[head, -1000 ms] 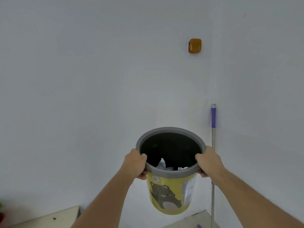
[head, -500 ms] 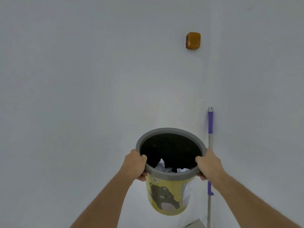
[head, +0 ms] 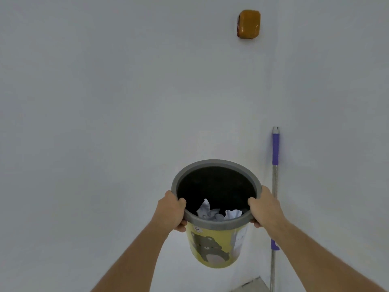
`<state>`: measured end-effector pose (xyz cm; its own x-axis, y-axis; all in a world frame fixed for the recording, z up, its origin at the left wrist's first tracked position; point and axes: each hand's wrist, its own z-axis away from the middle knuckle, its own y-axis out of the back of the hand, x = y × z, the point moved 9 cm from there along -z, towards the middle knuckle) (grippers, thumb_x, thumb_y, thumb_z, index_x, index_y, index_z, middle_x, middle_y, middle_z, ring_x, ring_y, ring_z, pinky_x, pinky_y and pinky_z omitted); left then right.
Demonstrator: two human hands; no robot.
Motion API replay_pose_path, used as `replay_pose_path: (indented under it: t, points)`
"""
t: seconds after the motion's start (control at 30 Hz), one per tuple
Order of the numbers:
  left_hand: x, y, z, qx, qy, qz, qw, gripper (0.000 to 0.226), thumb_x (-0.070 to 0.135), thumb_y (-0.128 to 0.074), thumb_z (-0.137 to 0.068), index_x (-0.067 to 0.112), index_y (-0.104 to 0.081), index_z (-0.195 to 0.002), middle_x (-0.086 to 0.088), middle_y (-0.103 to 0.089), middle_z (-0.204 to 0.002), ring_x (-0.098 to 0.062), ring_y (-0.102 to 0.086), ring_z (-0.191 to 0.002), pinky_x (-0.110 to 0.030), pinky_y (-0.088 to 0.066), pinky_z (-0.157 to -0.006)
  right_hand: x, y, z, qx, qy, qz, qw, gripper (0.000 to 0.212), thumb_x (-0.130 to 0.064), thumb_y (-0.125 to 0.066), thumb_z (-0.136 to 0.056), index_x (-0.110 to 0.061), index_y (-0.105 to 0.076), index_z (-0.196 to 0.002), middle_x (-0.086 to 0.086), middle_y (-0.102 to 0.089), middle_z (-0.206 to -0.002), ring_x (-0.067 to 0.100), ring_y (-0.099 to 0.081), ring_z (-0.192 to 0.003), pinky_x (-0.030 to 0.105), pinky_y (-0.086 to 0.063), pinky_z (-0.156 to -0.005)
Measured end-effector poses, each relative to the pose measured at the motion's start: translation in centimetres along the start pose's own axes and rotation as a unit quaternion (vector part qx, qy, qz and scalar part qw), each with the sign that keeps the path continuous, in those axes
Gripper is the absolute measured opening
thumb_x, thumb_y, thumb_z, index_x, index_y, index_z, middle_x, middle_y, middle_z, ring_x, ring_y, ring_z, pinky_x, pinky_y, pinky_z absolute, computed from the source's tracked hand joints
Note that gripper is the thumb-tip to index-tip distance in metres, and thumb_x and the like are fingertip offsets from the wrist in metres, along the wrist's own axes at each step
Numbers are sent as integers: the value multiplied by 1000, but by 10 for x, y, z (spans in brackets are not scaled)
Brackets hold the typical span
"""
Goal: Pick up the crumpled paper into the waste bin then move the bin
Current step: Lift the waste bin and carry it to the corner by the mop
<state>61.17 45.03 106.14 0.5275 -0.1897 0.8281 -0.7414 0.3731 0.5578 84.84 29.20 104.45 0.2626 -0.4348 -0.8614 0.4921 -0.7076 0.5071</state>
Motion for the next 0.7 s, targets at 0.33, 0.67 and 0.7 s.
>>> replay_pose_path:
  t: [0.33, 0.67, 0.7]
  points:
    - [-29, -44, -43, -36, -4, -2, 999, 26, 22, -39, -103, 12, -42, -127, -17, -69, -92, -21, -67, -59, -34, -64, -63, 41, -25, -32, 19, -20, 8, 1000, 35, -14, -53, -95, -19, -40, -127, 13, -61, -96, 27, -66, -70, 31, -54, -52]
    - [-173, -141, -58, -63, 59, -23, 996, 24, 22, -40, -102, 15, -40, -125, -16, -68, -95, -25, -70, -57, -39, -65, -62, 185, -111, -30, -11, -72, 21, 997, 44, -15, -54, -96, -18, -36, -136, 15, -61, -103, 22, -62, -65, 24, -46, -43]
    - [-194, -154, -58, -67, 65, -27, 995, 24, 23, -40, -102, 15, -40, -125, -16, -68, -95, -24, -69, -56, -37, -64, -61, 207, -123, -29, -15, -80, 21, 996, 44, -17, -53, -96, -19, -36, -136, 15, -61, -104, 22, -62, -67, 24, -46, -44]
